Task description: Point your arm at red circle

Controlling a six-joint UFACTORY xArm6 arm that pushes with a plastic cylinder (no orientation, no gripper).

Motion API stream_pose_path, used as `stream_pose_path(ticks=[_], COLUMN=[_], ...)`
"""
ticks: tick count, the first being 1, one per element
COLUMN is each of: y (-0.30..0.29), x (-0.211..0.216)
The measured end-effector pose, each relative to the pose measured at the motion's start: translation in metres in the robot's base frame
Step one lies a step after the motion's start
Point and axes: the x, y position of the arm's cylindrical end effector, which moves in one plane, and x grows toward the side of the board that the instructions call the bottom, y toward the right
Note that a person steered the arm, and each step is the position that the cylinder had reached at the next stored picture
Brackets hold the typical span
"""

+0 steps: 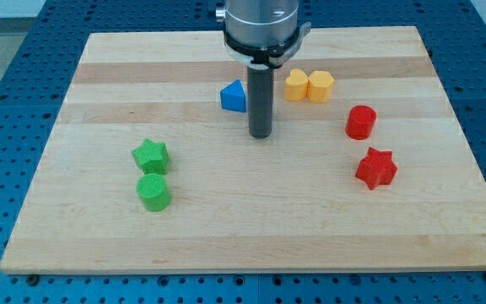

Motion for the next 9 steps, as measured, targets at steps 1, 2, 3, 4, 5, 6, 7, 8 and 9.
stream_pose_path(ticks=[1,2,3,4,5,6,7,8,9], y=[0.0,0.018,0.057,0.057,0.067,0.088,0.095,0.095,0.12], x=[-0.007,0.026,0.058,0.044,0.026,0.01,-0.008,-0.034,-0.039])
